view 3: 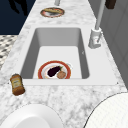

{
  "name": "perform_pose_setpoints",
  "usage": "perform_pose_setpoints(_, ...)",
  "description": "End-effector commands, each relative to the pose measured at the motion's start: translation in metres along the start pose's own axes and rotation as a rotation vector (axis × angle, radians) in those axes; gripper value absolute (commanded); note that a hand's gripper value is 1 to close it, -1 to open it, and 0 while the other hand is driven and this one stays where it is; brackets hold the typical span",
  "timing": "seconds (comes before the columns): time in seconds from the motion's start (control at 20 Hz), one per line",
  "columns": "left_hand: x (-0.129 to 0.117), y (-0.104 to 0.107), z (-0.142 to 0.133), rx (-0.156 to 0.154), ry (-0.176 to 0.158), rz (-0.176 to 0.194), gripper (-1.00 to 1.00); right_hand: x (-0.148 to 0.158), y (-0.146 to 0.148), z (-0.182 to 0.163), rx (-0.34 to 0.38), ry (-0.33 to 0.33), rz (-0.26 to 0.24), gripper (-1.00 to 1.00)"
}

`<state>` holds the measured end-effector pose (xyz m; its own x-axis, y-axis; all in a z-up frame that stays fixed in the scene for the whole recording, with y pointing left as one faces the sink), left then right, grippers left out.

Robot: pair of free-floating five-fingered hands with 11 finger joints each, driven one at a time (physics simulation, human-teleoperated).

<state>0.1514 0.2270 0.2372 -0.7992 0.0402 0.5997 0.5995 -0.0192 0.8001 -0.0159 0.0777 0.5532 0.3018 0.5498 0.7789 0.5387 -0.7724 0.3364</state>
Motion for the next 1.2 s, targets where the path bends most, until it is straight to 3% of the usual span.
perform_pose_setpoints(0.0, 0.0, 0.0, 0.0, 0.0, 0.0, 0.0, 0.0, 0.003, -0.007, 0.014, 0.063, -0.081, -0.008, -1.0)
perform_pose_setpoints(0.3, 0.0, 0.0, 0.0, 0.0, 0.0, 0.0, 0.0, -0.001, -0.001, 0.024, 0.125, -0.242, -0.045, -1.0)
perform_pose_setpoints(0.45, 0.0, 0.0, 0.0, 0.0, 0.0, 0.0, 0.0, -0.001, 0.002, 0.031, 0.129, -0.307, -0.015, -1.0)
perform_pose_setpoints(0.8, 0.0, 0.0, 0.0, 0.0, 0.0, 0.0, 0.0, 0.002, 0.011, 0.048, 0.157, -0.491, -0.042, -1.0)
perform_pose_setpoints(1.0, 0.0, 0.0, 0.0, 0.0, 0.0, 0.0, 0.0, 0.004, 0.009, 0.053, 0.247, -0.521, -0.032, -1.0)
perform_pose_setpoints(1.15, 0.0, 0.0, 0.0, 0.0, 0.0, 0.0, 0.0, -0.008, 0.008, 0.066, 0.3, -0.523, -0.095, -1.0)
